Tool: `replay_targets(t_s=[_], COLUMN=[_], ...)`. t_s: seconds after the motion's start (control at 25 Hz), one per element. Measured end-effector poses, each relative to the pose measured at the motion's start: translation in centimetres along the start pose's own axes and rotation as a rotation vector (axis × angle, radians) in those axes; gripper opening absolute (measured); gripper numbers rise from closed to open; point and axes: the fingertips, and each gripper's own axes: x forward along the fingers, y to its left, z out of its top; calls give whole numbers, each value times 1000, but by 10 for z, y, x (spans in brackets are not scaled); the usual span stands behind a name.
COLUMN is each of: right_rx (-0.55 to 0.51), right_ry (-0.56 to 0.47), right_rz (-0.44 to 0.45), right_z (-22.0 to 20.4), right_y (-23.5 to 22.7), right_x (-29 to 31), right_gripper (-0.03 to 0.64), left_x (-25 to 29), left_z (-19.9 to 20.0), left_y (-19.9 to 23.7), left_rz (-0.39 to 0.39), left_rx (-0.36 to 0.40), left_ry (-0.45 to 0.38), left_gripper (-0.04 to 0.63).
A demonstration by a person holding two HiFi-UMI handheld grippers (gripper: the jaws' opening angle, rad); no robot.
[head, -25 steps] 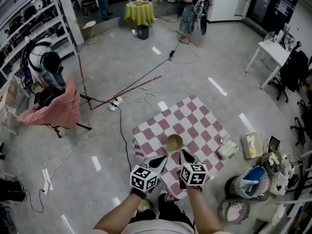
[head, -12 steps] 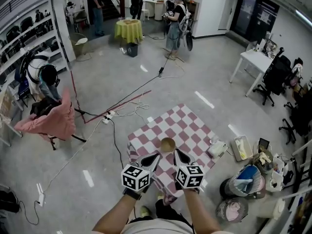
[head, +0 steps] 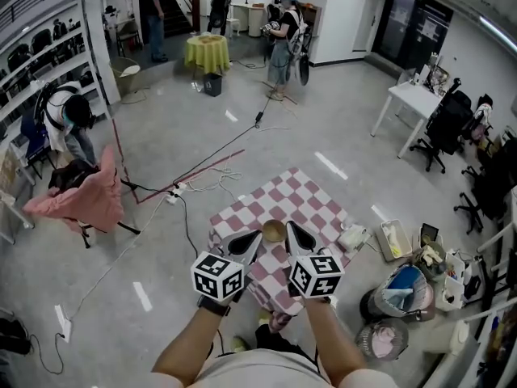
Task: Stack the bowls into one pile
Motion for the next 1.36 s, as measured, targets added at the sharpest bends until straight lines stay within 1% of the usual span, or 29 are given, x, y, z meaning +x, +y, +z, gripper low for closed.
replay_targets(t_s=[0.2,0.48,0.64,0.88,1.36], right_rx=[-8,-24,-29,-23,-31], right_ry=[-56,-69,-73,-65,-61], right_rz=[7,20,27,33,39], right_z=[24,35,38,31,27], right_y=[12,25,30,32,38], right_x=[-8,-12,-14,-14,-15], right_gripper=[9,9,9,9,9], left_x=[-12,-21,-25,-26,-32], left_z=[24,45,48,48,46], left_y=[-8,-14,-15,-16,-16], left_rz=[-2,0,8,15,25], left_rx=[34,68,75,92,96], left_ry=[-33,-61,-63,-67,-66], left_gripper=[5,5,6,6,5])
